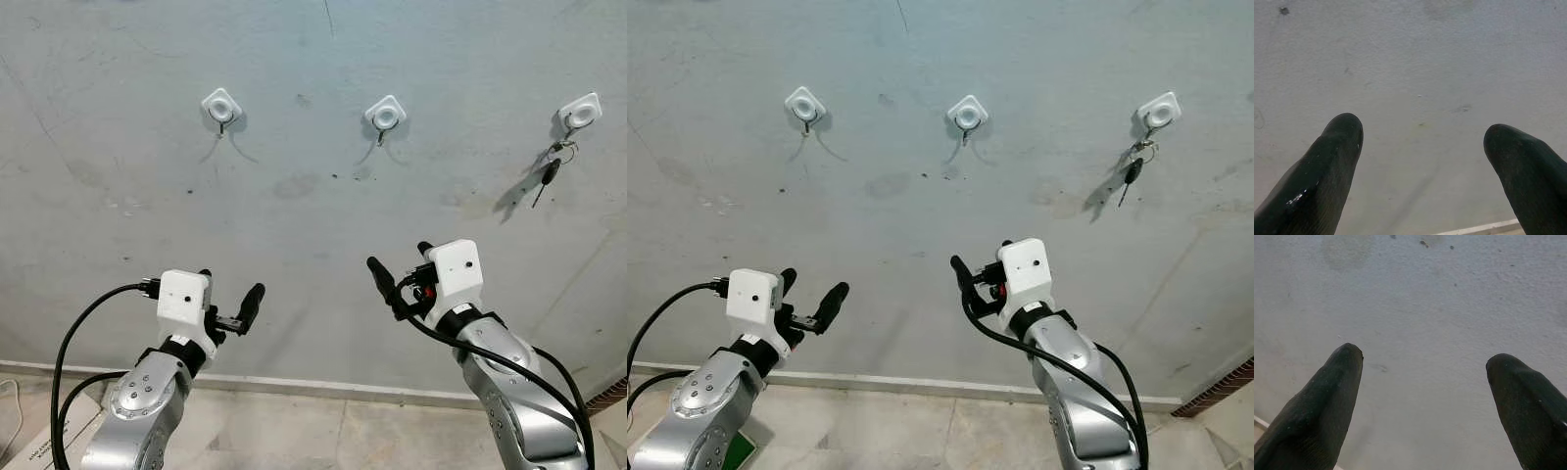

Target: Hang keys on a hook

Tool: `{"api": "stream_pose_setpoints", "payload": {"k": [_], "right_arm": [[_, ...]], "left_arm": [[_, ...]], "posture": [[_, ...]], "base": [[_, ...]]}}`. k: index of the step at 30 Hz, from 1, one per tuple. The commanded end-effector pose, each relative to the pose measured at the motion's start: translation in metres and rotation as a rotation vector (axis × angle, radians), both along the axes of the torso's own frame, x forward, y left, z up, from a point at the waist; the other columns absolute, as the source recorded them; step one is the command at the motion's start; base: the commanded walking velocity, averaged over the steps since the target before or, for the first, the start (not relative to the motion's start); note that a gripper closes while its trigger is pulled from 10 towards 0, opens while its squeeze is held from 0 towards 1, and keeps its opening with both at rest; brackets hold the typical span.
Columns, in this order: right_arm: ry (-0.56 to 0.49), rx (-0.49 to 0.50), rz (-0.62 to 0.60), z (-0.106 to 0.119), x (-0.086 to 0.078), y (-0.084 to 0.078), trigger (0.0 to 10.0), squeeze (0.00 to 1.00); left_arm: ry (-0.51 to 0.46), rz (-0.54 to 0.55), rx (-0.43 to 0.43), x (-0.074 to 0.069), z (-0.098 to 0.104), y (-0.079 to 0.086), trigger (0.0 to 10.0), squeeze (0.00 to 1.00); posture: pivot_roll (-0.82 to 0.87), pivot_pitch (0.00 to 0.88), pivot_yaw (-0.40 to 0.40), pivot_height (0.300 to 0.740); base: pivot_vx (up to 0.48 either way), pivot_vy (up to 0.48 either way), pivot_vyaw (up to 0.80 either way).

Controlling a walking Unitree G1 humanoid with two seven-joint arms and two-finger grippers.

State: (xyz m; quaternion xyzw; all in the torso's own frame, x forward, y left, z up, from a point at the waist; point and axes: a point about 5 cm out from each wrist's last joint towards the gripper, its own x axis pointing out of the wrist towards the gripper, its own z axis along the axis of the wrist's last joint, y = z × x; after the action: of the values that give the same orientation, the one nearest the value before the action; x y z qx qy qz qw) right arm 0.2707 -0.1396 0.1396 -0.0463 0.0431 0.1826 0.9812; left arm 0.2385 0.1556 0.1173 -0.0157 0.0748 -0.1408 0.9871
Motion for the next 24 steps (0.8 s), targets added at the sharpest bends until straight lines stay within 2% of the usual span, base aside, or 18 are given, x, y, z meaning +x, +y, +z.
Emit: {"api": "stream_pose_setpoints", "payload": {"k": [1, 5, 15, 18, 24], "right_arm": [[-0.007, -0.01, -0.005, 0.0014, 0.0016, -0.0013, 10.0, 0.0], [-0.006, -0.01, -0.006, 0.0014, 0.0023, -0.0017, 10.0, 0.0], [-0.006, -0.013, -0.009, 0.0011, 0.0022, -0.0025, 10.0, 0.0], [-0.004, -0.014, -0.009, 0.0005, 0.0029, -0.003, 10.0, 0.0], [0.0, -0.017, -0.009, -0.001, 0.0028, -0.0034, 10.0, 0.0]], "left_arm": [[0.008, -0.01, 0.009, 0.0003, -0.0008, -0.0006, 10.0, 0.0], [0.01, -0.012, 0.007, 0.0008, -0.0007, -0.001, 10.0, 0.0], [0.012, -0.013, 0.005, 0.0006, -0.0011, -0.0015, 10.0, 0.0], [0.014, -0.014, 0.006, 0.0013, -0.0016, -0.0022, 10.0, 0.0], [0.016, -0.017, 0.002, 0.0013, -0.0017, -0.0027, 10.0, 0.0]], "posture": [[0.02, 0.0, 0.029, 0.74], [0.02, 0.0, 0.028, 0.74], [0.02, 0.0, 0.028, 0.74], [0.02, 0.0, 0.027, 0.74], [0.02, 0.0, 0.025, 0.74]], "base": [[0.0, -0.292, 0.0], [0.0, -0.296, 0.0], [-0.28, -0.294, 0.0], [0.0, -0.24, 0.0], [-0.08, 0.0, 0.0]]}}
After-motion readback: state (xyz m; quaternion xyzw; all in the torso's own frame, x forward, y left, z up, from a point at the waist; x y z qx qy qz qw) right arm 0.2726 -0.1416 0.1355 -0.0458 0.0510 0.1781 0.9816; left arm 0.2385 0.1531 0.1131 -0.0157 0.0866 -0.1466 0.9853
